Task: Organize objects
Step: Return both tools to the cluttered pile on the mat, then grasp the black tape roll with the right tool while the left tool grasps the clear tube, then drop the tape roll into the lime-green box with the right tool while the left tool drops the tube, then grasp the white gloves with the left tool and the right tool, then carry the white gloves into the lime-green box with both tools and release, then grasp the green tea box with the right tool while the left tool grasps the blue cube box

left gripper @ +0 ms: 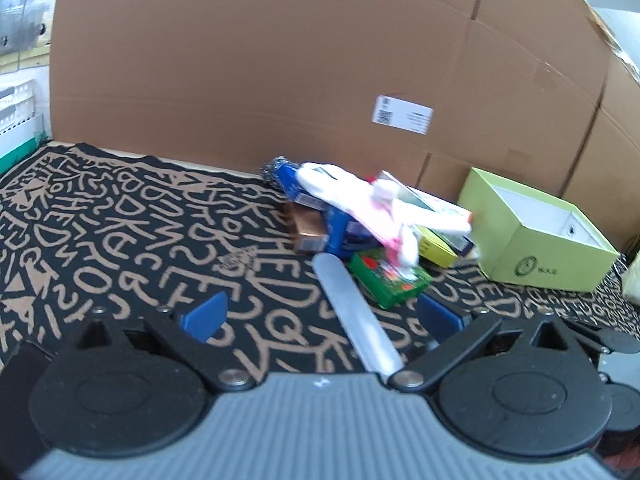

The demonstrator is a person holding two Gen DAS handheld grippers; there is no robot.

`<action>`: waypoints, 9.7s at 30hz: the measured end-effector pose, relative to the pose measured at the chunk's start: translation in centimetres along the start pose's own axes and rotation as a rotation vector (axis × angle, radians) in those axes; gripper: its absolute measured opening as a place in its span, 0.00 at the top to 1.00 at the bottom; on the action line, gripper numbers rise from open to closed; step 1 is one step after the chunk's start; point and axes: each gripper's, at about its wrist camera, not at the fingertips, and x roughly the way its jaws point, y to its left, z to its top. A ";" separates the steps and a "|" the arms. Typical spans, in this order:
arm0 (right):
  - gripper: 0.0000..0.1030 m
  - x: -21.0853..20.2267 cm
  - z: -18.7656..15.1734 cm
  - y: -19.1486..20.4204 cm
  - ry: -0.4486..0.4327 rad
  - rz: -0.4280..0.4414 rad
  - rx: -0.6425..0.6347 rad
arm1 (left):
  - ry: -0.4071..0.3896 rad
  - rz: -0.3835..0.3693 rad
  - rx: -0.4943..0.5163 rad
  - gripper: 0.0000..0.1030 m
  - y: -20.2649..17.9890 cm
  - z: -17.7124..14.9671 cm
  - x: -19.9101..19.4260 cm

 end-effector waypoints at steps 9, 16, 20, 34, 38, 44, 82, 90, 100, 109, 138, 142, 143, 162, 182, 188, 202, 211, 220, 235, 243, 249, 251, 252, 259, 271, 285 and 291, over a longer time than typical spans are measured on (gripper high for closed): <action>0.79 0.5 -0.2 -1.2 0.030 -0.056 0.037 | 0.063 -0.057 0.070 0.19 -1.8 1.1 4.2; 0.79 -1.8 -1.7 -2.5 0.103 -0.163 0.034 | 0.136 -0.065 0.127 0.28 -4.3 0.2 8.0; 0.77 -3.3 -2.5 -2.3 0.107 -0.170 0.017 | 0.162 -0.050 0.146 0.58 -3.5 -0.8 8.5; 0.35 -5.3 -4.2 -2.4 0.104 -0.169 0.106 | 0.171 -0.035 0.240 0.52 -2.8 -1.3 7.1; 0.36 -4.7 -4.6 -2.3 0.125 -0.171 0.095 | 0.167 -0.027 0.255 0.58 -3.2 -1.1 7.8; 0.55 -4.2 -4.6 -2.0 0.121 -0.189 0.056 | 0.164 -0.016 0.258 0.53 -3.4 -0.9 8.2; 0.60 -9.0 3.6 -14.7 -0.149 -0.514 0.082 | -0.025 -0.429 0.445 0.74 -23.3 9.5 5.7; 0.60 -6.3 6.1 -23.3 -0.112 -0.588 0.177 | 0.046 -0.443 0.444 0.74 -30.7 11.0 14.7; 0.55 -1.8 5.2 -29.4 0.036 -0.590 0.221 | 0.101 -0.388 0.513 0.44 -34.4 9.7 22.3; 0.21 -9.2 3.8 -26.1 -0.226 -0.561 0.306 | -0.128 -0.345 0.492 0.00 -30.7 8.4 15.3; 0.11 -5.8 -2.1 -7.5 -0.090 -0.207 0.283 | 0.004 -0.010 0.047 0.00 -5.0 -1.4 2.6; 0.11 -4.7 -1.7 -6.3 -0.070 -0.192 0.250 | 0.015 -0.015 0.013 0.00 -3.7 -1.0 3.2; 0.11 -4.8 -1.7 -6.2 -0.065 -0.192 0.243 | 0.014 -0.026 0.009 0.00 -3.8 -0.7 3.3; 0.30 -1.9 -1.3 -4.5 0.025 -0.183 0.167 | 0.046 -0.153 0.096 0.94 -1.5 1.3 4.7; 0.50 7.4 5.6 -0.5 -0.040 -0.213 -0.129 | 0.055 0.010 0.221 0.16 1.3 -0.7 5.5; 0.76 10.3 5.5 -0.4 0.025 -0.209 -0.167 | 0.116 -0.018 0.214 0.55 1.6 -0.8 7.7; 0.91 4.3 5.7 -2.0 -0.070 -0.057 0.052 | 0.135 -0.006 0.195 0.92 0.5 -0.6 7.2; 0.91 -1.6 7.0 -2.9 -0.218 -0.052 0.071 | 0.026 -0.056 0.249 0.92 -3.8 1.8 2.7; 0.91 -7.0 8.3 -6.7 -0.356 -0.164 0.094 | -0.062 -0.164 0.323 0.92 -11.0 5.3 1.2; 0.91 -10.2 9.4 -16.9 -0.390 -0.521 0.123 | -0.039 -0.377 0.378 0.92 -25.6 9.9 8.9; 0.90 -7.3 7.4 -23.9 -0.317 -0.573 0.185 | 0.004 -0.395 0.381 0.91 -29.8 10.8 15.9; 0.42 -2.5 4.5 -27.2 -0.088 -0.677 0.157 | 0.004 -0.363 0.359 0.08 -28.8 8.8 18.9; 0.40 -2.7 3.8 -27.3 -0.107 -0.687 0.166 | -0.023 -0.343 0.357 0.03 -28.0 8.4 18.8; 0.33 -2.9 3.7 -27.4 -0.113 -0.683 0.185 | -0.020 -0.339 0.354 0.03 -27.9 8.5 18.5; 0.24 -6.1 4.7 -25.0 -0.210 -0.658 0.247 | -0.033 -0.334 0.271 0.00 -26.0 9.4 15.4; 0.06 -11.8 4.2 -14.7 -0.374 -0.506 0.194 | -0.060 -0.186 0.222 0.00 -17.6 6.3 4.3; 0.06 -4.9 -0.4 -7.2 -0.153 -0.310 0.191 | -0.004 0.037 0.044 0.00 -5.8 -0.4 1.2; 0.06 -0.4 -0.9 -3.4 -0.046 -0.209 0.119 | -0.023 0.095 -0.006 0.00 -2.1 -0.6 0.2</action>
